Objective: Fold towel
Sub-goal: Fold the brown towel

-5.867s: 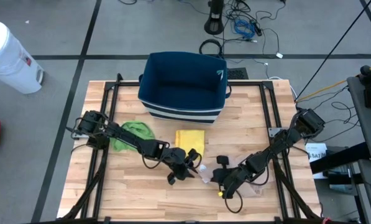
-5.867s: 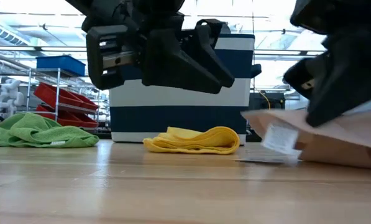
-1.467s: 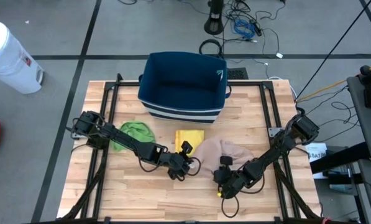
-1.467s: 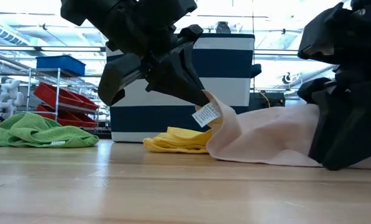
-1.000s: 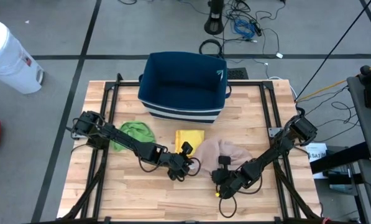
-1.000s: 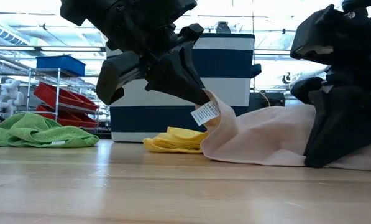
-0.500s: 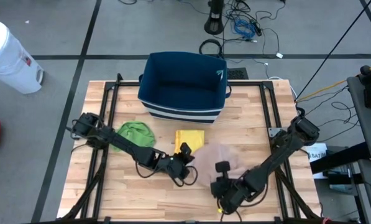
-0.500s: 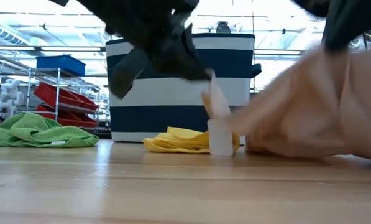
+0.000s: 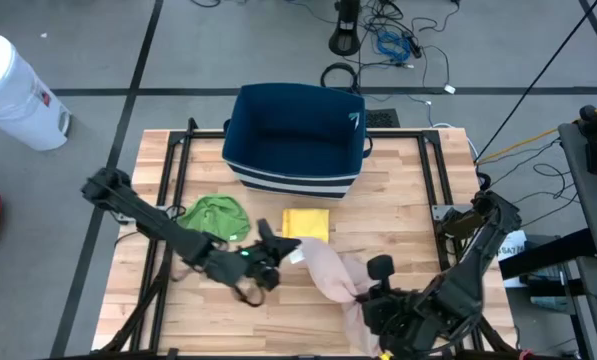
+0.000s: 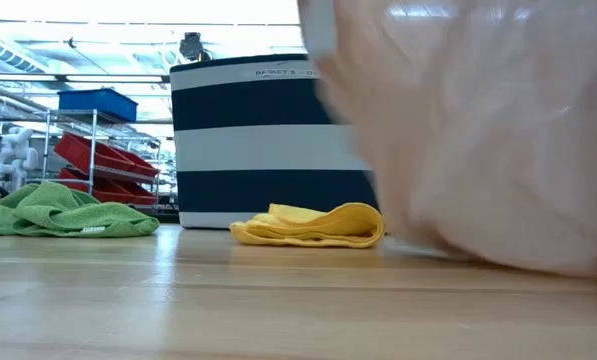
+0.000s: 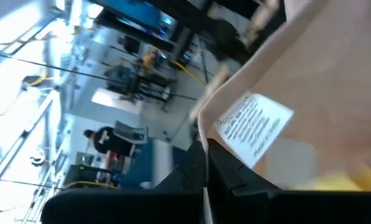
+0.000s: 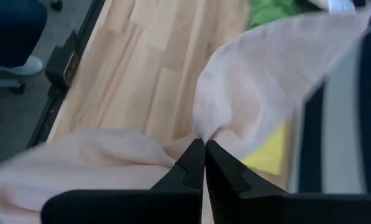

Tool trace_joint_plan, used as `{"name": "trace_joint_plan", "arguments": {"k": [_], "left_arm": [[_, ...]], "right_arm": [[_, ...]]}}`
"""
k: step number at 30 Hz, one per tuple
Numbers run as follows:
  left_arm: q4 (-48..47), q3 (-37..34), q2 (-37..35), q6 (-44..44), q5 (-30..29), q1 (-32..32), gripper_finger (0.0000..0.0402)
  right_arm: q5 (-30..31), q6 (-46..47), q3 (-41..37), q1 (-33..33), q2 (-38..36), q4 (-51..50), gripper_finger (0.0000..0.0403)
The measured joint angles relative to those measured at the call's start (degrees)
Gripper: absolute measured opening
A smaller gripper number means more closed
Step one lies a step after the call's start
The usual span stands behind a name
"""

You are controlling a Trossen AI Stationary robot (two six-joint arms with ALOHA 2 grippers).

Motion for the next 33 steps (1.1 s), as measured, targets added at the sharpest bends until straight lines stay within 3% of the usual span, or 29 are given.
{"name": "trace_joint_plan", "arguments": {"k": [6,12,19,25,33], "left_arm": [[-0.3,0.0,-8.6,0.2,-3.3,-1.6,0.0000],[-9.2,0.0,-10.4,-7.9,-1.1,-0.9,0.0000],[-21.6,0.0,-6.0,-21.6,1.6,3.2,0.0000],[-29.3,0.0,-2.4,-30.5,2.7,7.3,0.0000],[-31.5,0.0,0.6,-34.9,5.4,12.3,0.0000]], "right_arm": [[4.3,7.0,6.6,0.5,0.0,-14.9,0.0000],[-6.9,11.6,4.8,-1.1,-1.4,-14.6,0.0005],[-7.2,15.0,-4.9,-3.1,-1.3,-15.0,0.0086],[-12.4,10.2,-17.8,-3.5,-1.3,4.8,0.0153],[-12.5,10.9,-34.4,-3.7,-1.3,30.2,0.0140]]}}
